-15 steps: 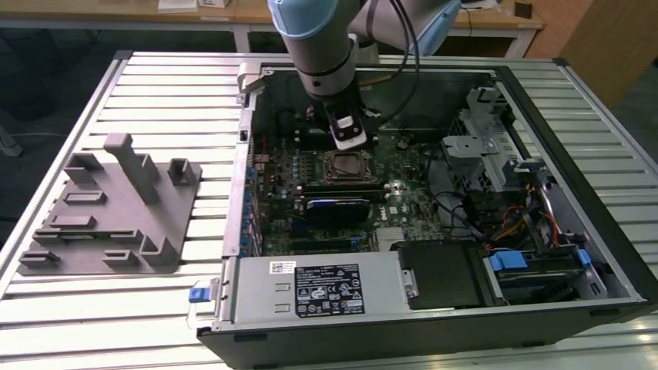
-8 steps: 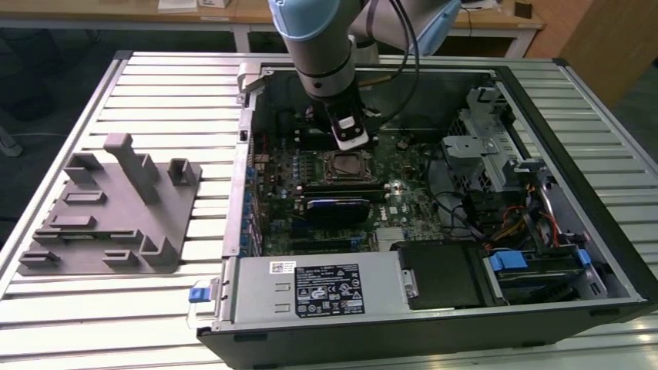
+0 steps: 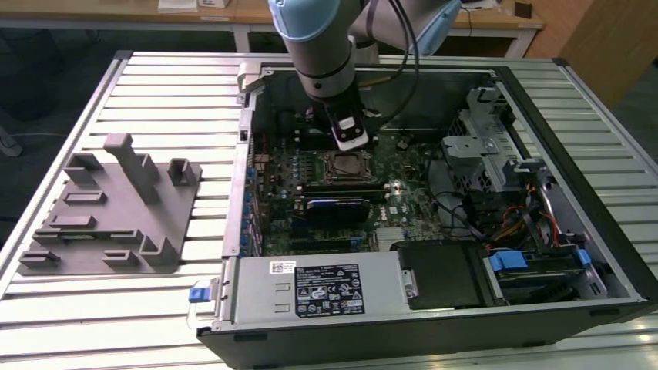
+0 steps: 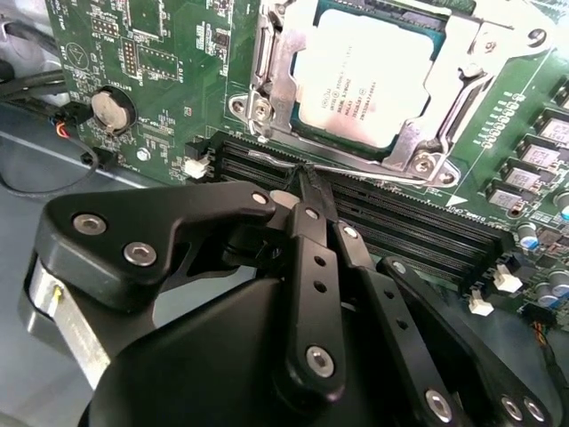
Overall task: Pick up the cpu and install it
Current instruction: 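Install the first cpu locking lever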
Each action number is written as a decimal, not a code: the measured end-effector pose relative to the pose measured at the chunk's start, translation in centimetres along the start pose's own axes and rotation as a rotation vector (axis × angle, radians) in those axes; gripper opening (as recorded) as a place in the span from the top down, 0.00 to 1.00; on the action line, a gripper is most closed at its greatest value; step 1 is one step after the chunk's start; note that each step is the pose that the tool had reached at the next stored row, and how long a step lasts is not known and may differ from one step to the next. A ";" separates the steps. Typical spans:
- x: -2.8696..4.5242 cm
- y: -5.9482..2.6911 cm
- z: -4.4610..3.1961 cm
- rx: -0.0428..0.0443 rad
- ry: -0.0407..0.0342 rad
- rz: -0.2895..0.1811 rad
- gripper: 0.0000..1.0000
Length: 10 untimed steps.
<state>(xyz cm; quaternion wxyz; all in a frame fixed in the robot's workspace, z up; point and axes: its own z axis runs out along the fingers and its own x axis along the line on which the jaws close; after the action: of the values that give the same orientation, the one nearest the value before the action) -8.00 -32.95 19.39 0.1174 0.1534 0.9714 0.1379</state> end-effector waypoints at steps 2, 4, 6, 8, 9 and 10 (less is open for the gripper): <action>0.02 -0.03 0.09 0.0001 0.0000 0.000 0.89; 0.04 -0.06 0.17 0.0002 0.0000 0.000 0.89; 0.04 -0.09 0.22 0.0003 0.0000 0.000 0.89; 0.03 -0.11 0.26 0.0003 0.0000 0.000 0.89; 0.03 -0.12 0.28 0.0003 0.0000 0.000 0.89; 0.02 -0.13 0.30 0.0004 0.0000 0.000 0.89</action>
<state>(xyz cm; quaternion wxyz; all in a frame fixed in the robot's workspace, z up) -7.98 -32.99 19.06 0.1174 0.1534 0.9715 0.1377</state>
